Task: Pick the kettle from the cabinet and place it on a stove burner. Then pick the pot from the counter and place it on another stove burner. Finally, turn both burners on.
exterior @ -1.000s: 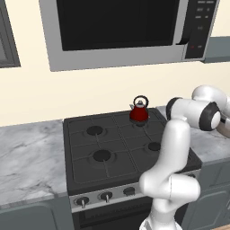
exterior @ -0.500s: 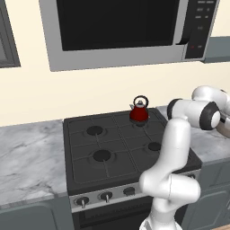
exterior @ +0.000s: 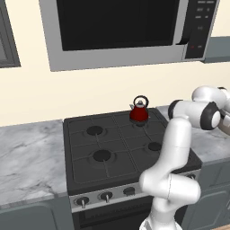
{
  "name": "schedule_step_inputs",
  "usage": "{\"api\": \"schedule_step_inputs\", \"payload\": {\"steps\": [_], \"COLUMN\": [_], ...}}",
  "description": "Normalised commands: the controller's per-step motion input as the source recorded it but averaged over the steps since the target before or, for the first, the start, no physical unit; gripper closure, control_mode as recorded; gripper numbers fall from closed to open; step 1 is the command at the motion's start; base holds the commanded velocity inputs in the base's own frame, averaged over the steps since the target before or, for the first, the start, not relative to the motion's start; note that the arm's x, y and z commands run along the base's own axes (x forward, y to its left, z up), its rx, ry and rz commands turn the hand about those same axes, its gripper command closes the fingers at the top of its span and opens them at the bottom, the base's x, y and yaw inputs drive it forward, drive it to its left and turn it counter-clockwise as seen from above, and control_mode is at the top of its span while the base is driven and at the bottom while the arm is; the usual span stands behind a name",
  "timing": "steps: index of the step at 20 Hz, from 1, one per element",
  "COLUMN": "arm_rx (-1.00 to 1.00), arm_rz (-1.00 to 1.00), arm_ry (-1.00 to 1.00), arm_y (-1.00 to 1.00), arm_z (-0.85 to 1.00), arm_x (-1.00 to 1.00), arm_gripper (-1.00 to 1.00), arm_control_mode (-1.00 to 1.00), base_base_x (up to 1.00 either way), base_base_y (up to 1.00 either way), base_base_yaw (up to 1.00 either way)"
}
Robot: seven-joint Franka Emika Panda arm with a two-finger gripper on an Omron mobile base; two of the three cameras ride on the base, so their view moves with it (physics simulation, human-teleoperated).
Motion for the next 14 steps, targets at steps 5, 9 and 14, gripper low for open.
{"api": "schedule_step_inputs", "payload": {"steps": [5,9,14], "arm_rx": [0.0,-0.02,-0.06], "arm_rz": [0.0,-0.02,-0.05], "arm_ry": [0.01,-0.07,-0.06], "arm_y": [0.0,0.0,0.0], "arm_z": [-0.01,0.0,0.1], "arm_x": [-0.01,-0.15,-0.17], "arm_gripper": [1.0,1.0,1.0], "arm_control_mode": [-1.0,-1.0,-1.0], "base_base_x": [0.0,0.0,0.0], "base_base_y": [0.0,0.0,0.0], "base_base_yaw": [0.0,0.0,0.0]}}
